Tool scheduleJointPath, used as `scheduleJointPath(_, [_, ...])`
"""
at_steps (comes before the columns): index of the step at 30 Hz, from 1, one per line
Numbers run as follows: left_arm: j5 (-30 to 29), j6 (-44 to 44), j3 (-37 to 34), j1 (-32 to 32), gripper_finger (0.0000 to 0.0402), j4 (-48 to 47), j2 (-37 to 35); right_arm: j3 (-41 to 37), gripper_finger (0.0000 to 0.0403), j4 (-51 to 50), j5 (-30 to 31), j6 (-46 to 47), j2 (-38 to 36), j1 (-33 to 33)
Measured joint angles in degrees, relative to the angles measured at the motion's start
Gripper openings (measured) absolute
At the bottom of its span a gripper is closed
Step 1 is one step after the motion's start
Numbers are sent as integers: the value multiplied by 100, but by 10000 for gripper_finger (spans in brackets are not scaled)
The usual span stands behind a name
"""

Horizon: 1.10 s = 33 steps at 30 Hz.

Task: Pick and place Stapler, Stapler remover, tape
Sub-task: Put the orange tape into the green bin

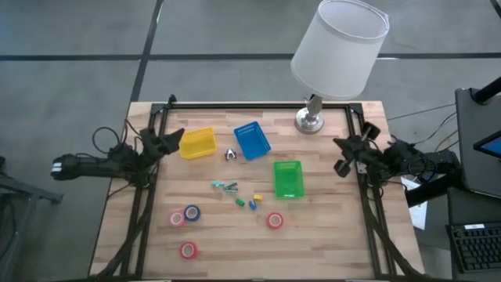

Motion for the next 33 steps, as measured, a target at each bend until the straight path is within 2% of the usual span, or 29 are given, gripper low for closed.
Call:
scheduleJointPath(13, [-108, 190, 0, 2, 19, -51, 131, -2, 8, -2424, -5, -2383, 11, 2])
scheduleJointPath(15, [-60, 135, 0, 2, 19, -48, 161, -2, 8, -2582, 294, -2763, 11, 2])
scheduleJointPath(17, [33, 45, 0, 2, 19, -47, 166, -4, 8, -2330, 509, -3305, 33, 3])
scheduleJointPath(20, [46, -94, 0, 2, 19, -41, 167, 30, 8, -970, 422, -4545, 278, 29])
scheduleJointPath(22, [95, -108, 6, 2, 19, -47, 167, 126, 8, 242, 416, -5377, 720, 45])
scheduleJointPath(24, [192, -87, 73, 2, 19, -56, 202, 348, 8, 930, 200, -5975, 1286, 44])
scheduleJointPath(28, [353, -68, 330, 2, 19, -46, 350, 1092, 8, 333, -701, -6051, 2489, 42])
scheduleJointPath(30, [537, 57, 513, 2, 19, -48, 472, 1479, 8, -321, -1009, -5758, 3113, 42])
scheduleJointPath(33, [887, 317, 811, 2, 19, -42, 710, 2034, 9, -803, -1125, -4871, 3976, 52])
